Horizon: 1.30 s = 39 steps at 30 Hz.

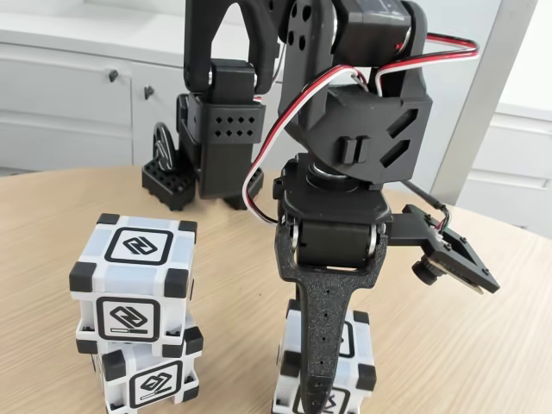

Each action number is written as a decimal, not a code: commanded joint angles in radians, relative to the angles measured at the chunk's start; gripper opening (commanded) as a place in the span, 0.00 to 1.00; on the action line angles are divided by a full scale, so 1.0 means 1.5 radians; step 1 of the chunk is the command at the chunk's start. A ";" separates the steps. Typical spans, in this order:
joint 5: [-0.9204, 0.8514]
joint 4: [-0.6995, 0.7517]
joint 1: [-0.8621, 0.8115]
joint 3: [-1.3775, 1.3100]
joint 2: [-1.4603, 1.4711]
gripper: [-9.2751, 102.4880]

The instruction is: Stack cubes from left to right.

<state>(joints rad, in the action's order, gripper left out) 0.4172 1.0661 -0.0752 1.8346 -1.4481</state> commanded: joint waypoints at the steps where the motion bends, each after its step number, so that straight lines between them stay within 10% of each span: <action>1: 0.008 -0.006 0.004 -0.015 -0.003 0.36; 39: 0.003 0.005 -0.008 -0.013 -0.243 0.22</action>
<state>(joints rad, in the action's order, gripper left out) 0.4295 1.0707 -0.0767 1.8346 -1.7089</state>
